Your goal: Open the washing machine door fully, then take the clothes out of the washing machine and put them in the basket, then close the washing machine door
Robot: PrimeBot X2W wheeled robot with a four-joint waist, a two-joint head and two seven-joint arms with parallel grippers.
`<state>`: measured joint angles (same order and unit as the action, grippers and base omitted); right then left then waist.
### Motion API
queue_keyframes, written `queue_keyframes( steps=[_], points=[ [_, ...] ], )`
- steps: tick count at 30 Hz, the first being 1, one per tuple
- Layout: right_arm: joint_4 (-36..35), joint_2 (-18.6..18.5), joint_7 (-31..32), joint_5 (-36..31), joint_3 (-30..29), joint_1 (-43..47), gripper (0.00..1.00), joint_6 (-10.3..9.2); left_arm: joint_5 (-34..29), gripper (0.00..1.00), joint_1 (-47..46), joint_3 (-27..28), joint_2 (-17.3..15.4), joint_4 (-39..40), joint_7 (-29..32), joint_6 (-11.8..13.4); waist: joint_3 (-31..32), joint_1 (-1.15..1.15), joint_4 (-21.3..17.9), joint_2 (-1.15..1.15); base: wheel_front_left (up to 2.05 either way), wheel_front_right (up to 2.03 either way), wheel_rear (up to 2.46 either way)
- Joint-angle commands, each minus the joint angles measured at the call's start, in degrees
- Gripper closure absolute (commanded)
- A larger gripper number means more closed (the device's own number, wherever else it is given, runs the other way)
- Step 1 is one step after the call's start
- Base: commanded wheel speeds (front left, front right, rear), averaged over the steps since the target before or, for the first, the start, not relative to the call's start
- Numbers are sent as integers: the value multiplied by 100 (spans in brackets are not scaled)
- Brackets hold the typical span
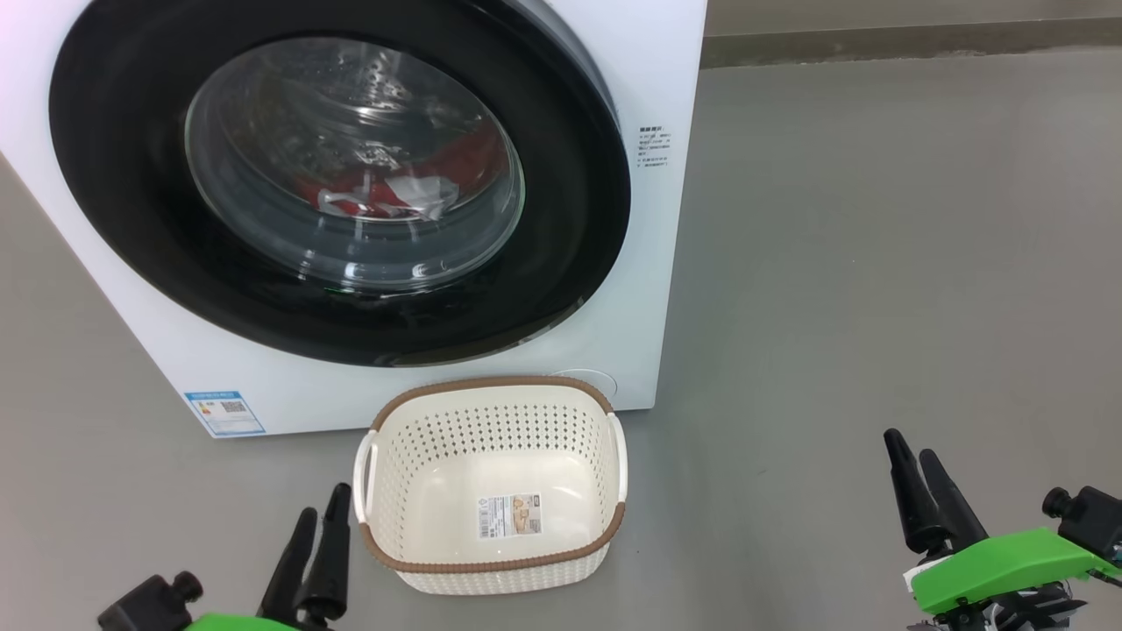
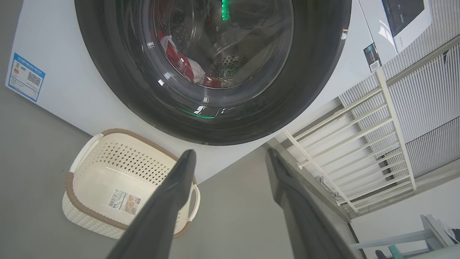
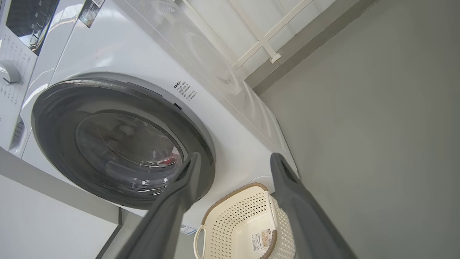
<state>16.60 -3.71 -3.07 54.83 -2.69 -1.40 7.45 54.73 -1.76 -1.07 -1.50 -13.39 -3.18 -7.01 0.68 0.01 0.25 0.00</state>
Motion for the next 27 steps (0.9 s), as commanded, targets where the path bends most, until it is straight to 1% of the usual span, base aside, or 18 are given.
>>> queue_keyframes(
  steps=[1, 2, 3, 10, 27],
  points=[
    [-162, -119, -82, -260, 103, -288, 0, 2, -266, 0, -252, 54, -105, 170, -74, -20, 3, 0, 1, 0, 0, 0, 0],
    [-145, -132, -116, -445, 137, -288, 0, 2, -478, 0, -258, 26, -114, 164, -108, -13, 7, 0, 1, 0, 0, 0, 0],
    [-145, -132, -116, -445, 137, -288, 0, 2, -478, 0, -258, 26, -114, 164, -108, -13, 7, 0, 1, 0, 0, 0, 0],
    [-67, -145, -234, -1038, 243, -292, 0, 2, -1163, 0, -276, -80, -155, 143, -226, 44, 24, 0, 5, 0, 0, 0, 0],
    [76, -167, -520, -2359, 456, -331, 0, 2, -2462, 0, -336, -246, -195, -16, -511, 243, 68, 0, 1, 0, 0, 0, 0]
  ],
)
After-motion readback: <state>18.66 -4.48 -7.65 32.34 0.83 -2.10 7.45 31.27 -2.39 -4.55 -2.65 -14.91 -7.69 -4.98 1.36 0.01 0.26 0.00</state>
